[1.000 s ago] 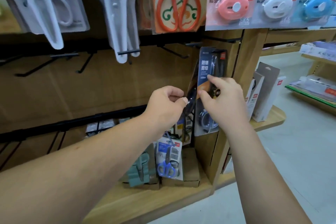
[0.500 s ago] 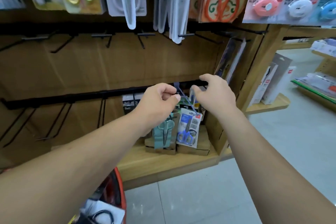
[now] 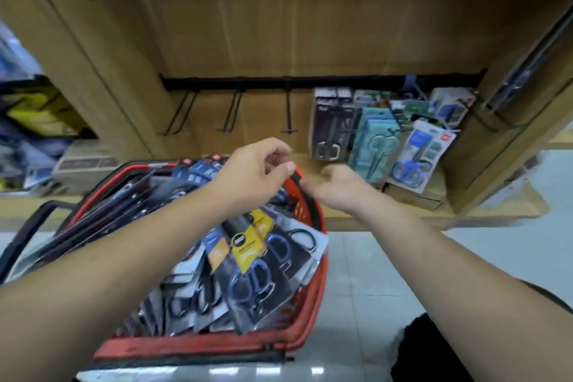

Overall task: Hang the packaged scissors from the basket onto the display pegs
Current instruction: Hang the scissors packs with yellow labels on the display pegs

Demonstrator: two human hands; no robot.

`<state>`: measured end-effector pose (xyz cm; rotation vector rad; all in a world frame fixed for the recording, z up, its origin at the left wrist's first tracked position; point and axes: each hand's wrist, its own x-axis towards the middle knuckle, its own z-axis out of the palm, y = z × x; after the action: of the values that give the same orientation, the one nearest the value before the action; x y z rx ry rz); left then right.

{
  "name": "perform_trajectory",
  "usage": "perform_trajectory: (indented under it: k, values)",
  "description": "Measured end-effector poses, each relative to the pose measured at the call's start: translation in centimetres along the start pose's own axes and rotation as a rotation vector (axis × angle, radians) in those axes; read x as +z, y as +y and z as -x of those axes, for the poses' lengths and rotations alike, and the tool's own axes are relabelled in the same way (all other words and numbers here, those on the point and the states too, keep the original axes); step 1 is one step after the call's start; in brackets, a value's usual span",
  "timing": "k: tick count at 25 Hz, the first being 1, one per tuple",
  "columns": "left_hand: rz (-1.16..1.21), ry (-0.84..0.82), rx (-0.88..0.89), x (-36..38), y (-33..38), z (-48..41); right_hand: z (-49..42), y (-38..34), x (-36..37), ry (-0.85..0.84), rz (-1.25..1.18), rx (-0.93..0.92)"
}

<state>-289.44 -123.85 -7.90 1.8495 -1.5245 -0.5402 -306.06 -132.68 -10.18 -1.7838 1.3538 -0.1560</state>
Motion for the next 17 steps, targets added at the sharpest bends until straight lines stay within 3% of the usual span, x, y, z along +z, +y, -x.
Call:
perform_trajectory:
  k: [2, 4, 17]
  values:
    - [-0.058, -0.04, -0.102, -1.5, -3.6, 2.3, -0.6, 1.2, 3.8, -0.145, 0.016, 0.171]
    - [-0.108, -0.085, -0.14, -1.9, -6.3, 3.6, -1.0, 2.1, 5.4, -0.153, 0.024, 0.234]
    - [-0.071, -0.059, 0.019, 1.8, -8.2, 3.3, -2.3, 5.8, 1.5, -0.122, 0.24, 0.122]
